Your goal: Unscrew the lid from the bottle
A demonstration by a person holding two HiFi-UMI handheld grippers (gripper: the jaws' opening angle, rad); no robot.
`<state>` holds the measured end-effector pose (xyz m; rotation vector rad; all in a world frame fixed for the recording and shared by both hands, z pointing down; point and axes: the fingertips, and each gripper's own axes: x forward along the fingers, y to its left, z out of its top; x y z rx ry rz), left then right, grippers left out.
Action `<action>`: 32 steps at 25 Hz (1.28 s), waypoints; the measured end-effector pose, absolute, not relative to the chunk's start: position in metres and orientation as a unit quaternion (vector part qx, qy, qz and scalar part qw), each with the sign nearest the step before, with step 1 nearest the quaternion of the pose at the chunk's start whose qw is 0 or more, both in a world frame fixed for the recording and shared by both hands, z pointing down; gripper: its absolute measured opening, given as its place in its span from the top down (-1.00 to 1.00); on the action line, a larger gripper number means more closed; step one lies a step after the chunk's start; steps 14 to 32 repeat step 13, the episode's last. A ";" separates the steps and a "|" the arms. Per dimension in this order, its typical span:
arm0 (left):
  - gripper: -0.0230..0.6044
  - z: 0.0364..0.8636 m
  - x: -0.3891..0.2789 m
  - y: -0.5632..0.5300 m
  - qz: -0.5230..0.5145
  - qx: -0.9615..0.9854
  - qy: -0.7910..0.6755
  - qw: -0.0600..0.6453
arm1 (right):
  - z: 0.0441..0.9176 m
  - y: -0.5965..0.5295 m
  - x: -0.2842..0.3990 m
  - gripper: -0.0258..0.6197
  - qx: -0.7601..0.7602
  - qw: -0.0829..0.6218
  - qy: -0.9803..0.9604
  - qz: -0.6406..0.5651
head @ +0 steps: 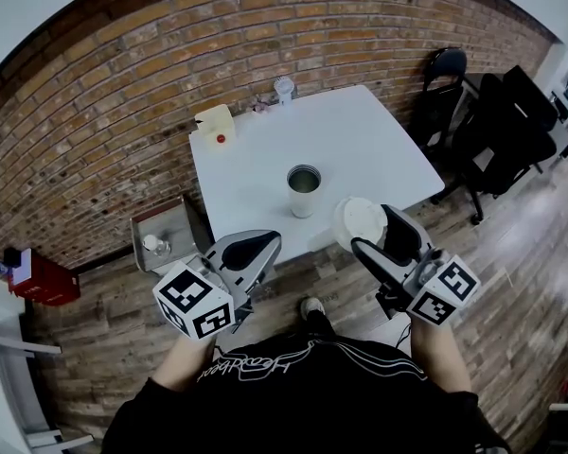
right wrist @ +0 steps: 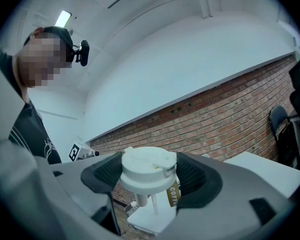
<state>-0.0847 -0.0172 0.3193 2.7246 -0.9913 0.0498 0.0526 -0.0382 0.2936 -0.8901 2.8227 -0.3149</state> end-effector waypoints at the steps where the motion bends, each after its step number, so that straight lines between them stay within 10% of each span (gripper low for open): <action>1: 0.83 0.320 -0.085 -0.019 0.018 0.932 -0.341 0.122 | 0.294 -0.040 0.053 -0.12 -0.298 0.083 0.945 -0.106; 32: 0.83 0.329 -0.097 -0.044 0.017 0.925 -0.352 0.139 | 0.296 -0.069 0.046 -0.12 -0.289 0.082 0.947 -0.113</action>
